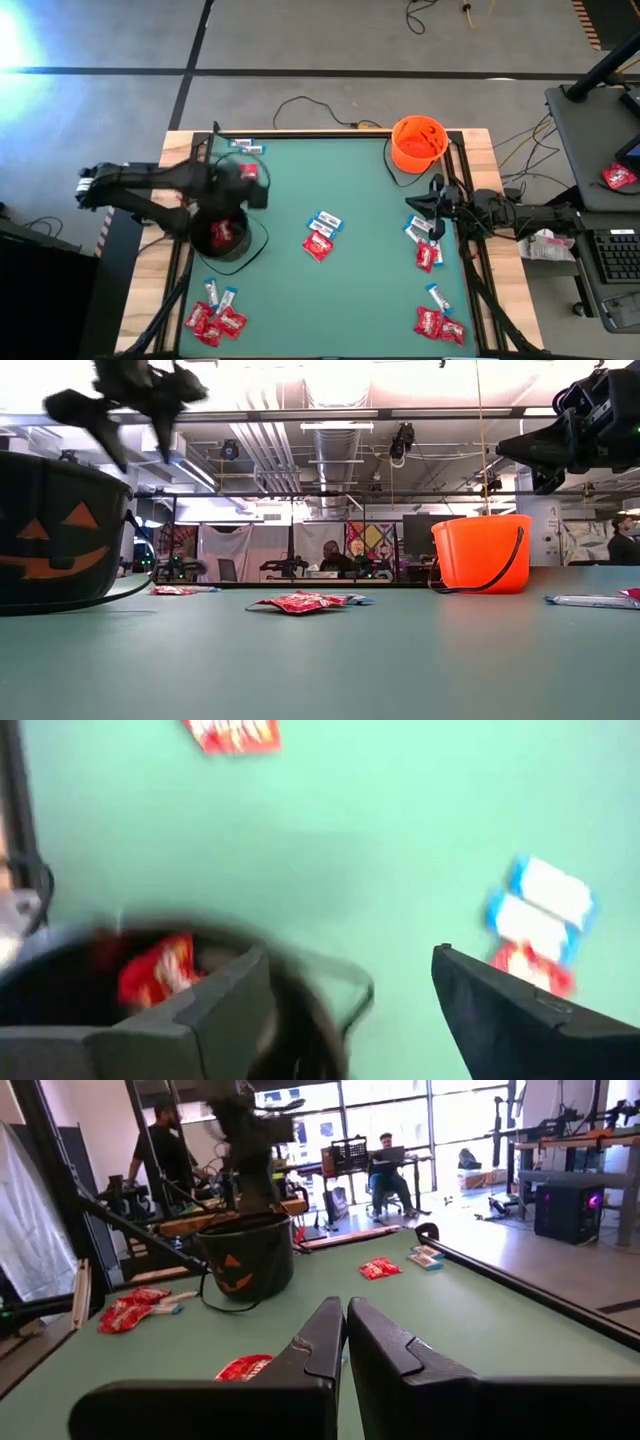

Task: Sort candy by brand, put in halloween buckets
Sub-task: Put the red candy into the black bucket

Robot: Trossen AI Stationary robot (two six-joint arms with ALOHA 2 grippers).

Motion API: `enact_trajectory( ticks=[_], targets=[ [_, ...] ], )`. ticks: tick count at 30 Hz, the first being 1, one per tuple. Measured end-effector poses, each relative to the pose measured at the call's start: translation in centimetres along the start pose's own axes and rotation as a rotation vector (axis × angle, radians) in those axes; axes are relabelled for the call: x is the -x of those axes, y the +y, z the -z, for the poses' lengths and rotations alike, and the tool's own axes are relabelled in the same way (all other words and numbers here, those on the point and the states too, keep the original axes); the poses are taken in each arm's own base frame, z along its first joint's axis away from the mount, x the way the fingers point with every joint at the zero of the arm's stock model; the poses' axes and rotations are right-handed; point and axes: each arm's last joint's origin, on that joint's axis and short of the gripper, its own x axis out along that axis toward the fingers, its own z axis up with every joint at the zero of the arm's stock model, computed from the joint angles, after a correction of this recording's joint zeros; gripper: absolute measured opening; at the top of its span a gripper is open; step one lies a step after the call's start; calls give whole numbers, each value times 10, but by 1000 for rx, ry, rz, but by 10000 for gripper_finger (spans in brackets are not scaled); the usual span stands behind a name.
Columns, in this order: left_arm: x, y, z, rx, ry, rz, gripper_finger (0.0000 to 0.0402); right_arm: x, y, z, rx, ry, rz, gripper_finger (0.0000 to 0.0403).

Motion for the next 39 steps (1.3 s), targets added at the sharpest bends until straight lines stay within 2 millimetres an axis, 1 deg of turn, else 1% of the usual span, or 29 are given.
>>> enact_trajectory(
  ticks=[3,6,7,9,12,14,20,23,27,30,34,37,39],
  targets=[
    [-24,-13,-33,6,-16,-105,268,0,-1,-1,-30,-11,43,13],
    [-58,-19,-71,-2,-11,-192,269,0,-3,-3,-134,-57,127,13],
    [-69,-18,-84,-6,-5,-218,269,0,-4,-5,-169,-81,150,13],
    [-92,-9,-106,9,31,-280,269,1,-5,-7,-229,-116,180,13],
    [-122,8,-130,28,94,-327,269,1,-5,-8,-255,-130,182,13],
    [-134,16,-141,31,98,-330,269,1,-5,-8,-270,-130,181,13],
    [-171,27,-159,58,62,-294,269,1,-5,-8,-269,-130,181,13],
    [-190,36,-162,84,92,-324,269,1,-5,-8,-250,-128,183,13],
    [-207,42,-161,92,128,-359,269,1,-5,-8,-149,-119,191,13],
    [-215,41,-161,61,154,-344,268,1,-6,-8,-94,-120,230,13],
    [-218,37,-158,44,173,-327,254,2,-9,-9,-93,-138,339,13],
    [-219,34,-158,20,180,-290,222,3,-11,-9,-94,-151,418,13],
    [-220,33,-159,-22,174,-263,187,4,-12,-9,-95,-157,461,13]
  ],
)
